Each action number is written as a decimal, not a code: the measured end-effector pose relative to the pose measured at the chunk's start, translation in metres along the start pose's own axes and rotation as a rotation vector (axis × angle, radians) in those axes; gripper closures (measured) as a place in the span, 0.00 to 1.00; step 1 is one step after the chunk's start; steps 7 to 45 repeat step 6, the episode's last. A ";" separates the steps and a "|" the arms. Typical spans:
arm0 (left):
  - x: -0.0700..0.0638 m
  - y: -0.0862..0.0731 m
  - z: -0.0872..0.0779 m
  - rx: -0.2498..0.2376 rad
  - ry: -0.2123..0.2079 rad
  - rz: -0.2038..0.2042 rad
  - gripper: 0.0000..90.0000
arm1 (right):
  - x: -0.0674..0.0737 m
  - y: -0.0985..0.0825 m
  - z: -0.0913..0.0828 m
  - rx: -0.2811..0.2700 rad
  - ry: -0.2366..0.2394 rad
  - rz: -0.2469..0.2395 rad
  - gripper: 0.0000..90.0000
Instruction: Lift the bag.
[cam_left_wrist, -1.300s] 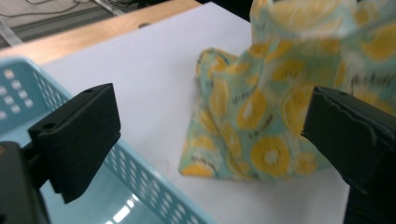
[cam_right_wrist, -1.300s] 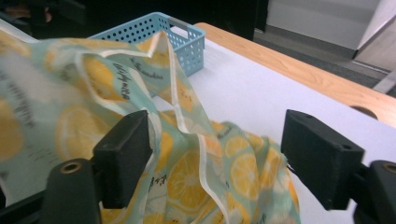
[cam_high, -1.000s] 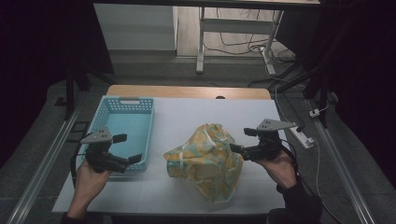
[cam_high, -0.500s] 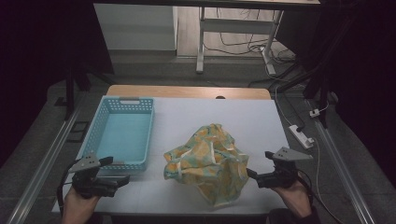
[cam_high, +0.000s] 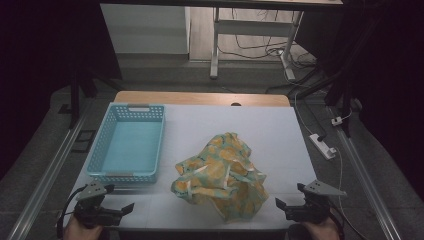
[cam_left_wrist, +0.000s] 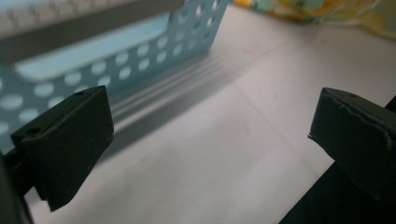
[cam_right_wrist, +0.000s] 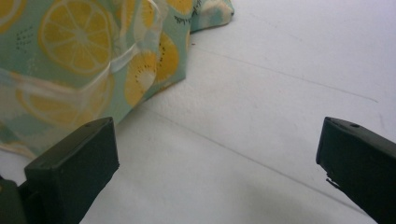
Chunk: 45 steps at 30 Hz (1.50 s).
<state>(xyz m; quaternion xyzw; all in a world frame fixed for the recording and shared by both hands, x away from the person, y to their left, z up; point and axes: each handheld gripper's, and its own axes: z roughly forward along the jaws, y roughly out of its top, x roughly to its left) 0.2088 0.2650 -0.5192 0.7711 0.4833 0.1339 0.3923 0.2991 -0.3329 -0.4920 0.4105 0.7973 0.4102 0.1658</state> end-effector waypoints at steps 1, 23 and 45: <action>0.000 0.000 -0.001 -0.001 0.003 0.001 0.00 | 0.000 0.000 -0.001 -0.001 -0.001 0.008 0.00; 0.001 0.000 0.001 0.011 -0.004 -0.009 0.00 | -0.002 -0.001 0.000 0.010 0.002 0.023 0.00; 0.001 0.000 0.001 0.011 -0.004 -0.009 0.00 | -0.002 -0.001 0.000 0.010 0.002 0.023 0.00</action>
